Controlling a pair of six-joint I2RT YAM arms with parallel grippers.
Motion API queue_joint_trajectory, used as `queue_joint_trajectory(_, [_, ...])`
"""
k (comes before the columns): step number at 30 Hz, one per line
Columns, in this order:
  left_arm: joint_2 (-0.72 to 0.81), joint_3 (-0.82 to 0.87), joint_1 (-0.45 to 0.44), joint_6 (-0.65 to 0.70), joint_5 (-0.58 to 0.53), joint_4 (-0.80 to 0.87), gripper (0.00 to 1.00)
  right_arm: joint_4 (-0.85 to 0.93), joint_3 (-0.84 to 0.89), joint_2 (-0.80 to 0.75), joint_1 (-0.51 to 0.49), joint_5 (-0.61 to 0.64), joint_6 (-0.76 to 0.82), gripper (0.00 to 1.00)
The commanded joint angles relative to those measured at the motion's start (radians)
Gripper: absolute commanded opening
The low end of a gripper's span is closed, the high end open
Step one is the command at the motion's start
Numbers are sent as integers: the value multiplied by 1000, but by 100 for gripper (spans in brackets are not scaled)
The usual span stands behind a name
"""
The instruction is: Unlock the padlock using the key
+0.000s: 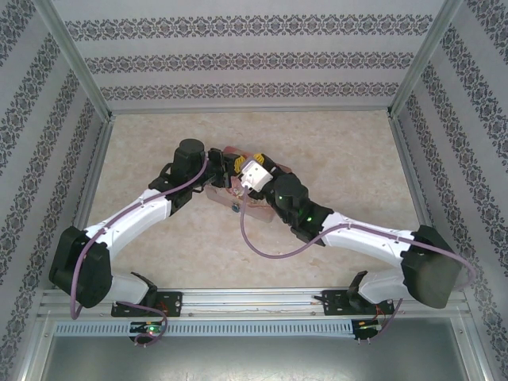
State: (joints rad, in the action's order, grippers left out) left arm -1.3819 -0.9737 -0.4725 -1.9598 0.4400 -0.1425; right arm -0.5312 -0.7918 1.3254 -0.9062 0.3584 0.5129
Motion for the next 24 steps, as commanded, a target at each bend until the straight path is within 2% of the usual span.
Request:
queue_joint_trajectory(1, [-2, -83, 24, 213, -2, 53, 0, 61, -7, -70, -2, -27, -71, 53])
queue_joint_trajectory(6, [11, -122, 48, 439, -30, 116, 0, 130, 9, -154, 20, -96, -205, 67])
queue_joint_trajectory(9, [19, -138, 58, 568, -30, 112, 0, 151, 24, -202, 67, -186, -357, 73])
queue_joint_trajectory(12, [29, -138, 67, 702, -21, 82, 0, 146, 42, -239, 154, -325, -566, 76])
queue_joint_trajectory(15, [30, -111, 94, 785, 74, -49, 0, 137, 50, -253, 262, -468, -793, 79])
queue_joint_trajectory(19, [19, -63, 148, 810, 198, -235, 0, 80, 77, -257, 404, -639, -1043, 80])
queue_joint_trajectory(24, [-4, -69, 199, 834, 356, -323, 0, -4, 85, -207, 527, -878, -1269, 81])
